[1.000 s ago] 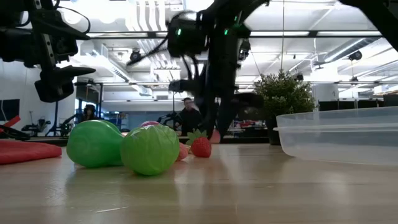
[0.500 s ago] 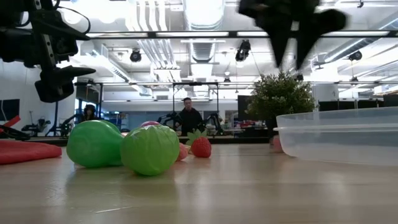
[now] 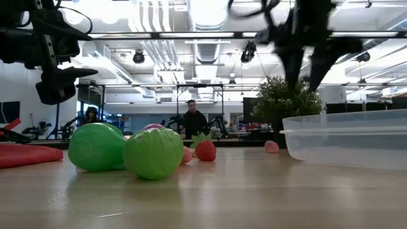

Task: Pick and placing Produce into tupperware
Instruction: Put the top pink peach into the transparent bin

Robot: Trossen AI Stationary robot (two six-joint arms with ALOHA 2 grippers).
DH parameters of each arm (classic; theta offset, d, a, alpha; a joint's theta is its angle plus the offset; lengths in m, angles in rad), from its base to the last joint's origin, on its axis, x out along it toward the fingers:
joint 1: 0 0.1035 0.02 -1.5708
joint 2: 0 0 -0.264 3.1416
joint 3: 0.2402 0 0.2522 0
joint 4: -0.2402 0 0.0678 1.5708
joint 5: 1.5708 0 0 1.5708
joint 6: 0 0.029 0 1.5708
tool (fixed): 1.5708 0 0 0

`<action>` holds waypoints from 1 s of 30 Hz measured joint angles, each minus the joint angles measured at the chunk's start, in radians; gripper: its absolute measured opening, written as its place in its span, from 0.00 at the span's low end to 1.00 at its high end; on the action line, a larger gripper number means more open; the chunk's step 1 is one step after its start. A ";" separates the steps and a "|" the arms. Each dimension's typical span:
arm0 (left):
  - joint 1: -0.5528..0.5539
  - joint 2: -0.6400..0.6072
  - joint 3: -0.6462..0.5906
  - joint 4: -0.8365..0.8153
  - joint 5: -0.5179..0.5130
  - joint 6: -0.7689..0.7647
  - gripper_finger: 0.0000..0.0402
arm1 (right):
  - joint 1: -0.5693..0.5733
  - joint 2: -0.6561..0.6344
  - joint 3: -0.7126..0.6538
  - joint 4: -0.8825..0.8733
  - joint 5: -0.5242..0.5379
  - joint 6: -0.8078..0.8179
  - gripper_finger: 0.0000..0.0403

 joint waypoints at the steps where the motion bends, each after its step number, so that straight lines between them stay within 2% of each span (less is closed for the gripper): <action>1: 0.000 0.000 0.000 0.000 0.000 0.000 0.61 | -0.038 0.007 -0.008 0.020 -0.012 -0.047 0.48; 7: 0.000 0.000 0.000 0.001 0.000 -0.005 0.61 | -0.226 0.081 -0.032 0.206 -0.082 -0.271 0.58; 14: 0.000 0.000 0.000 0.000 0.000 -0.006 0.61 | -0.271 0.175 -0.039 0.208 -0.155 -0.359 0.68; 23: 0.000 0.000 0.000 -0.003 -0.005 -0.006 0.61 | -0.305 0.279 -0.037 0.333 -0.172 -0.388 0.63; 30: 0.000 0.002 0.000 -0.004 -0.006 -0.006 0.61 | -0.311 0.313 -0.038 0.334 -0.169 -0.406 0.57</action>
